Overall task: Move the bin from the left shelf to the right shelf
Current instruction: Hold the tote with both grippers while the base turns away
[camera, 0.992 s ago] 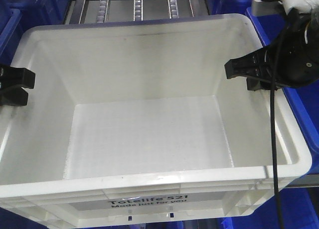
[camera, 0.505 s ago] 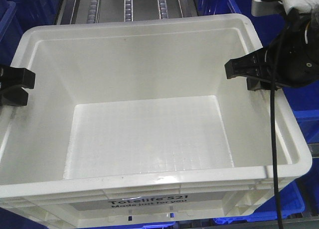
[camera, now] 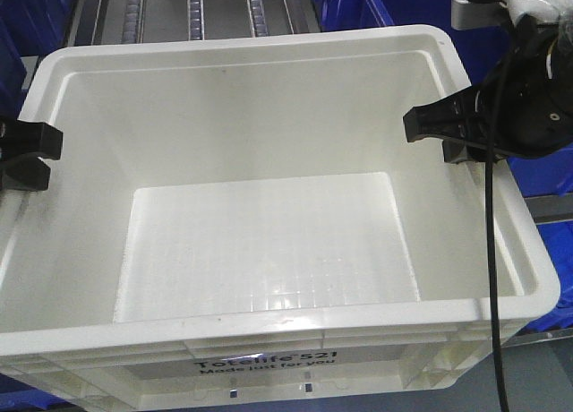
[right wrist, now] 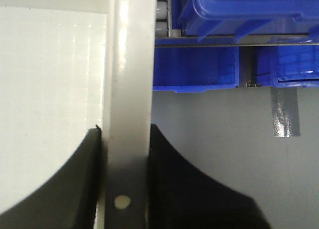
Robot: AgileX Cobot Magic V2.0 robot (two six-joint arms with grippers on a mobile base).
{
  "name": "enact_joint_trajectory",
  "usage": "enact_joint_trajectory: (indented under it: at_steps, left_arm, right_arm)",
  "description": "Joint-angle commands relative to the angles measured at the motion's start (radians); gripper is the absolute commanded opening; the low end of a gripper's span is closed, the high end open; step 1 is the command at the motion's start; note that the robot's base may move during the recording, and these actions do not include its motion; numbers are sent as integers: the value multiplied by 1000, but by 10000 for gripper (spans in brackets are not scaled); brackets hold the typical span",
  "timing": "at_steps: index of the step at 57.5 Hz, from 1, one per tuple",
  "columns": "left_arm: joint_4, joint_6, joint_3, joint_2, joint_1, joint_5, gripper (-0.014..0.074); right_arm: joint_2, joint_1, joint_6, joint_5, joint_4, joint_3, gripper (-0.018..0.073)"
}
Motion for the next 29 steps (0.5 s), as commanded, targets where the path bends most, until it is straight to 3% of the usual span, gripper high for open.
enact_joint_trajectory:
  at_steps: [1,29]
  left_arm:
    - [4,23,-45,-39,-5,-85,-6]
    - [4,23,-45,-39,-5,-85,-6]
  right_arm:
    - [-39,-1,-19,-87,-50,-44,0]
    - [-39,-1,-19,-87,-50,-44,0]
